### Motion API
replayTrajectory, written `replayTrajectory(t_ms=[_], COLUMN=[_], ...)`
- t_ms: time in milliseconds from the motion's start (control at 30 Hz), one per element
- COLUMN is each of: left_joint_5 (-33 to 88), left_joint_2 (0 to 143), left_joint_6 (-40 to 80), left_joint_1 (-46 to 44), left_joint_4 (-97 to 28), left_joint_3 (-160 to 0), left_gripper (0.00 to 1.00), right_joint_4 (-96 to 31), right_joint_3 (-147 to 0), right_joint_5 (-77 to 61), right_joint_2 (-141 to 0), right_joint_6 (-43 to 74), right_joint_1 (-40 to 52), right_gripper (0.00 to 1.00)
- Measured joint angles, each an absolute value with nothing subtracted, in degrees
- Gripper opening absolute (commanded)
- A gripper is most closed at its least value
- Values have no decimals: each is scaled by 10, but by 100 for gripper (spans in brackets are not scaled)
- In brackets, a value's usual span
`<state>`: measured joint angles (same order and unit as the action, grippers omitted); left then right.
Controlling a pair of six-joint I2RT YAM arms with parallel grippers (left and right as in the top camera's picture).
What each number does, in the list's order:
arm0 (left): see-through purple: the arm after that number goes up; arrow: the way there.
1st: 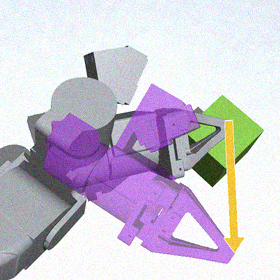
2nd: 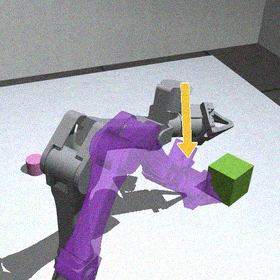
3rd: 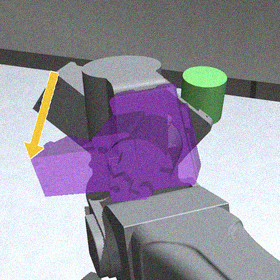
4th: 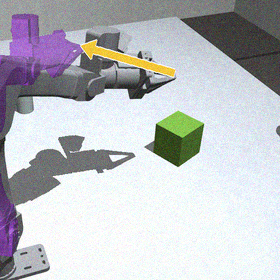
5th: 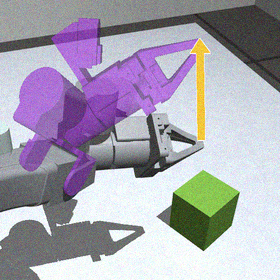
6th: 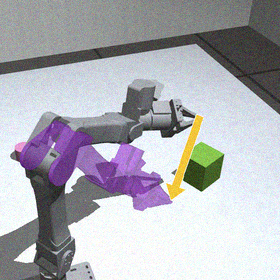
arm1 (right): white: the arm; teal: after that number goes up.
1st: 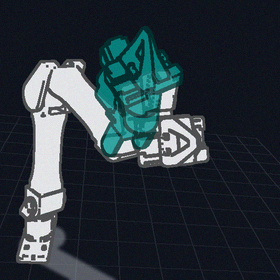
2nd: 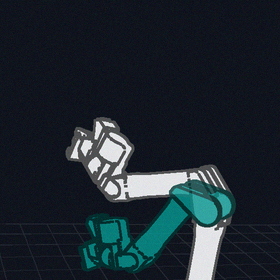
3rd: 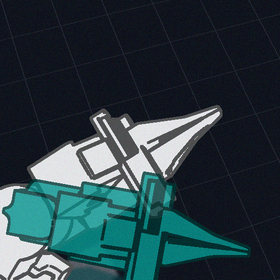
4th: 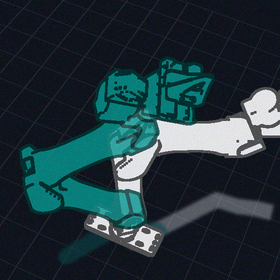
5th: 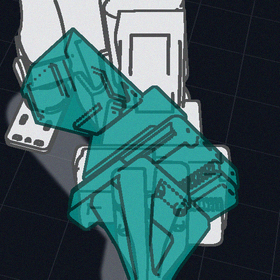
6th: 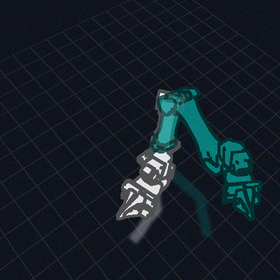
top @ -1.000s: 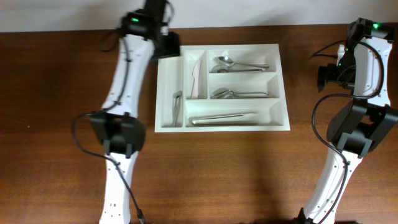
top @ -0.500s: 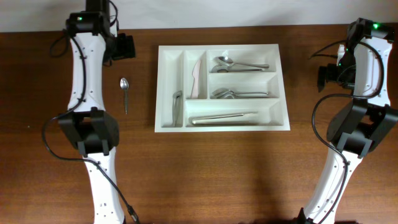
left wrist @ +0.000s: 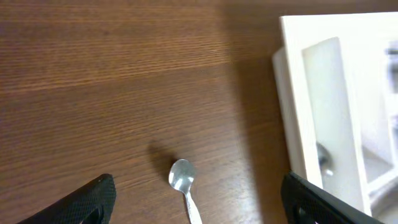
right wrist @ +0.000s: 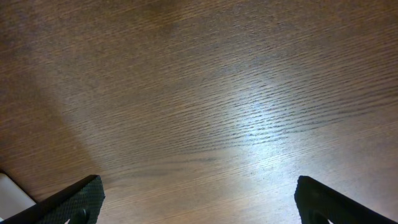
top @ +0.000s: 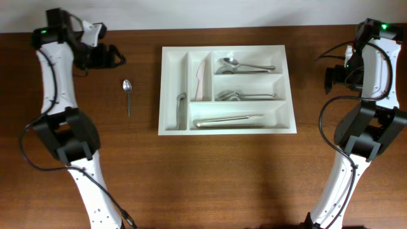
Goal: Pack container
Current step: 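Move the left gripper over the remaining silver spoon and lower it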
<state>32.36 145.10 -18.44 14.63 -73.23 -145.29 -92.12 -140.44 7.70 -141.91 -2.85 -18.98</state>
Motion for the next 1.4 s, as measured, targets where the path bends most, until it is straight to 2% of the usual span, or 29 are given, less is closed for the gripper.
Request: replayTrajectory(t_ms=[67,367,900,1067,1400], left_joint_5=[361,421,404,389,385], left_joint_2=[1451,1451,1451,1451,1457], left_joint_6=[-203,-247,-256,-261,-273], left_joint_1=[159,157,156,156,156], left_joint_4=[-731,-709,-691,-692,-696], left_joint_3=[-1444,-1370,-1352,-1352,-1352], left_gripper=[81,82,81,75,76], right_joint_4=[-921,-921,-921,-921,-921], right_joint_3=[-1404,-1404,-1404,-1404,-1404], right_joint_5=[77,77,77,77,77], right_joint_2=[-1419,-1419,-1419,-1419,-1419], right_joint_6=[-28,-28,-28,-28,-28], right_joint_1=[-190,-190,-190,-190,-190], right_gripper=[99,99,99,99,99])
